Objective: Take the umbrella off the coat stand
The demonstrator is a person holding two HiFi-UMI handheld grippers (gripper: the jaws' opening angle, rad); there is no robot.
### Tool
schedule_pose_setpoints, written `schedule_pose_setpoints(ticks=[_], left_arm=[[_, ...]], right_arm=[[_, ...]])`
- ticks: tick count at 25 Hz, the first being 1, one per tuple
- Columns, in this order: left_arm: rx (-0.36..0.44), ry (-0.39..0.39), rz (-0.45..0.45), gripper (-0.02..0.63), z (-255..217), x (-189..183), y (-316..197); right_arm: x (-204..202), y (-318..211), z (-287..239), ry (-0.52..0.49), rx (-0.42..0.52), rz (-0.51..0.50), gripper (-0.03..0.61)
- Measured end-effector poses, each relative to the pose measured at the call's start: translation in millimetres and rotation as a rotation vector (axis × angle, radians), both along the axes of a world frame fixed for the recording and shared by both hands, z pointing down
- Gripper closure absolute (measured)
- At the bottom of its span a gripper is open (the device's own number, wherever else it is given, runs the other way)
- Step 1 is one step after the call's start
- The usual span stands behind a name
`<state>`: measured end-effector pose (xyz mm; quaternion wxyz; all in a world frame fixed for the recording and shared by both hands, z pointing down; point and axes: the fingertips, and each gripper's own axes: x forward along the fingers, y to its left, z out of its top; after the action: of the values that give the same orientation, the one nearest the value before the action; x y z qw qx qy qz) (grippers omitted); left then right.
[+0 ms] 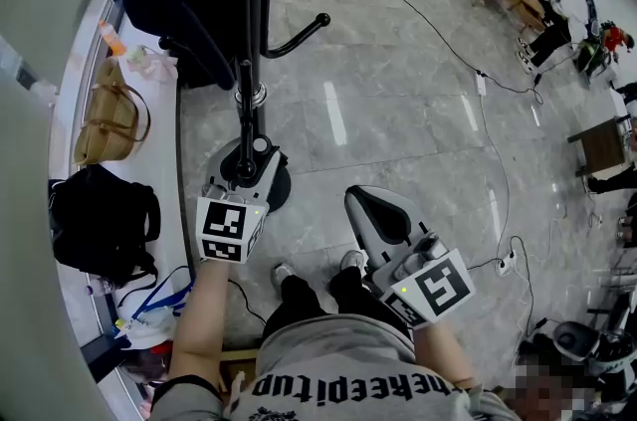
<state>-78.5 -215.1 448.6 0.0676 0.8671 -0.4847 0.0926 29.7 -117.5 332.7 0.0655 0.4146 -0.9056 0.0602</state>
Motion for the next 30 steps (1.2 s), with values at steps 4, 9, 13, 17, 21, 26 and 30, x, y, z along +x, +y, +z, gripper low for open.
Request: schedule_pose_setpoints(ticks=[4, 9, 13, 17, 21, 26, 30], left_arm=[[0.018, 0.021, -0.029, 0.408, -10.7, -2.3, 4.3], [0.024, 0.009, -0.036, 0.410, -27.5, -2.8, 11.8], [0.008, -0.006, -0.036, 0.410, -34.8, -2.7, 17.4], [0.004, -0.006, -0.047, 0.410, -39.8, -2.2, 27.8], [0.008, -0.008, -0.070, 0.411, -48.1, -3.4, 36.3], [0.015, -0.036, -0.092, 0.411, -54.2, -4.3, 46.5], [0.024, -0.040, -0.111, 0.411, -61.2, -4.2, 54.5]], right_arm=[[1.5, 1.6, -0.9, -0.004, 0.001, -0.001, 0.568], [3.7, 3.2, -3.4, -0.019, 0.004, -0.011, 0.568], [2.0, 4.0, -5.3, -0.028, 0.009, -0.034, 0.568], [1.3, 6.3, -9.5, -0.039, 0.017, -0.059, 0.568], [-0.8, 7.3, -13.6, -0.050, 0.022, -0.093, 0.568], [-6.8, 9.3, -17.2, -0.057, 0.029, -0.139, 0.568], [-8.8, 11.5, -20.0, -0.064, 0.031, -0.173, 0.568]])
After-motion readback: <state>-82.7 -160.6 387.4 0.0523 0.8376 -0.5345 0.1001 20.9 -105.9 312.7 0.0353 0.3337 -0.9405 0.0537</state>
